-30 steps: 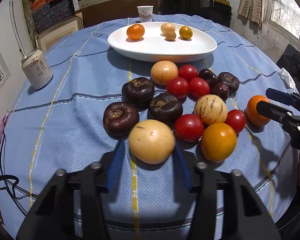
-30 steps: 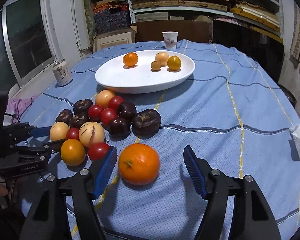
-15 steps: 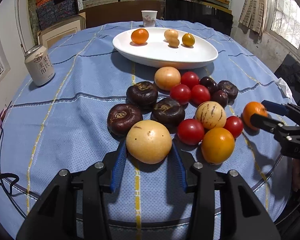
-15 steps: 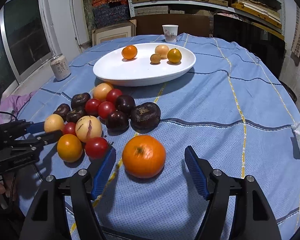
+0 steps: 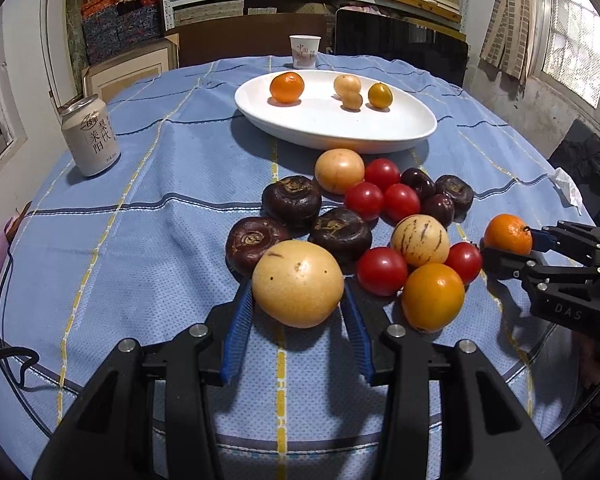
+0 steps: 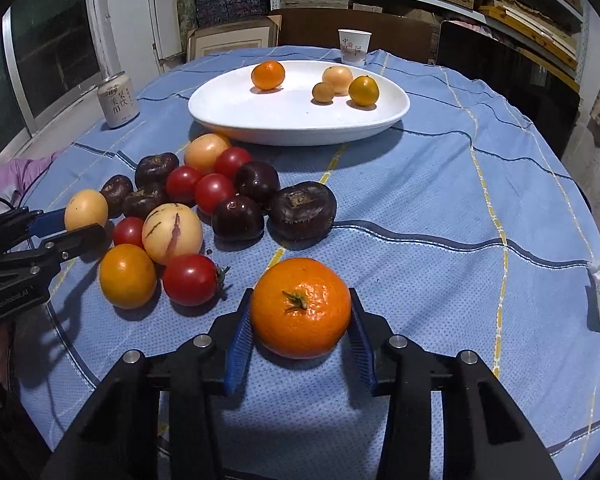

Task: Organize fruits
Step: 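Grasp a pale pear with the left gripper while the right gripper grasps an orange, then carry the pear and orange onto the white plate and release both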

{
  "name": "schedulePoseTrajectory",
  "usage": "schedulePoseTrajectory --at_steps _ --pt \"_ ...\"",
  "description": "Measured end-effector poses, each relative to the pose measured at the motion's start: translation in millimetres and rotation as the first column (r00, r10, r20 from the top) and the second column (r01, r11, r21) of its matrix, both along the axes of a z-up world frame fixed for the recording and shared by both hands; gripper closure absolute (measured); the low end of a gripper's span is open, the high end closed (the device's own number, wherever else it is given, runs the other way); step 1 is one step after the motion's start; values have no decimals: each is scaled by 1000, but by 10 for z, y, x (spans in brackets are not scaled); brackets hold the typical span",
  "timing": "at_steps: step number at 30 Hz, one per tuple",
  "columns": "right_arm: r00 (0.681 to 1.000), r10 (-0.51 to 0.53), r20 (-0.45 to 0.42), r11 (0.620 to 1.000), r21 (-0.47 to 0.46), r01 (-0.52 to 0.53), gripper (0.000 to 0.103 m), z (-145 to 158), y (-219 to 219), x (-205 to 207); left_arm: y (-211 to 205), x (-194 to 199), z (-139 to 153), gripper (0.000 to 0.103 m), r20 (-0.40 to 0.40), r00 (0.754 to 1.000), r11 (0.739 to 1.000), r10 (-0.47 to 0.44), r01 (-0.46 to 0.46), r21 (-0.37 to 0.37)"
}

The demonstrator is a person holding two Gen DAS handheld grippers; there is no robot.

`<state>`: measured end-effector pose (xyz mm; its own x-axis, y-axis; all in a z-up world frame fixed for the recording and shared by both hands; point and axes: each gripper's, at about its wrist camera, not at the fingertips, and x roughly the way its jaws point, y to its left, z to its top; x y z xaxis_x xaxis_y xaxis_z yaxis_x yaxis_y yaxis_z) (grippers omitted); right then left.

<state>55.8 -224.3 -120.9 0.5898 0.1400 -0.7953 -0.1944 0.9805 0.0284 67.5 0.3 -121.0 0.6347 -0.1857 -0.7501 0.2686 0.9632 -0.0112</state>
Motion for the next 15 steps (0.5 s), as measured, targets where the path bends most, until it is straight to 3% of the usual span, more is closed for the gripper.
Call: schedulePoseTrajectory --at_steps 10,15 --pt "997 -27 66 1000 14 26 59 118 -47 -77 71 -95 379 60 57 998 999 -19 21 -36" --pt "993 -11 122 999 37 7 59 475 -73 -79 77 34 655 60 82 996 998 -30 34 -52"
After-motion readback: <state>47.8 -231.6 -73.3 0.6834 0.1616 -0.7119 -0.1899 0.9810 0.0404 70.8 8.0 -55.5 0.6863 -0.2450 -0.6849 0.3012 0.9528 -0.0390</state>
